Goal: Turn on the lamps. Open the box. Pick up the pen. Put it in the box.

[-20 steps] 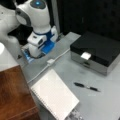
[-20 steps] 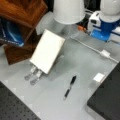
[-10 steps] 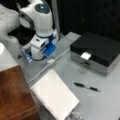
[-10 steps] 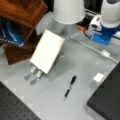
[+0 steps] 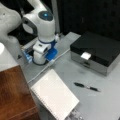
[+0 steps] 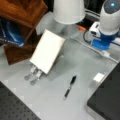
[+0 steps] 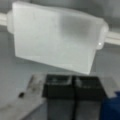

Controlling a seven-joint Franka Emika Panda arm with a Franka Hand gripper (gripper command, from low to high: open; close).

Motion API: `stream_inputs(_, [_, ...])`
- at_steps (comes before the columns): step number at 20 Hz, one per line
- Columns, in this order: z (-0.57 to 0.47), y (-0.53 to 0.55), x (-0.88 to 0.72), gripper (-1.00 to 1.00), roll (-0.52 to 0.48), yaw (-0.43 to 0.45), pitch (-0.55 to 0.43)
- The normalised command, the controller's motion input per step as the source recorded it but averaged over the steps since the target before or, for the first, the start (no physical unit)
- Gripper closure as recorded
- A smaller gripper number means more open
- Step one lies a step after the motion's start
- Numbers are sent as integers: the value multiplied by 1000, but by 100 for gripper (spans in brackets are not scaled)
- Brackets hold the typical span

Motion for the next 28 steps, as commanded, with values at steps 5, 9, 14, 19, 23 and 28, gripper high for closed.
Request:
stream_inputs(5, [-405, -105, -698, 100, 124, -86, -541])
stream_inputs(9, [-466, -154, -726, 100, 153, -70, -547])
stream_inputs(14, [-467, -221, -773, 100, 174, -38, -555])
stream_inputs(19, [-436, -223, -812, 100, 165, -24, -571])
stream_inputs(23, [-478, -192, -877, 100, 160, -23, -583])
stream_inputs(28, [-501, -115, -979, 100, 162, -42, -580])
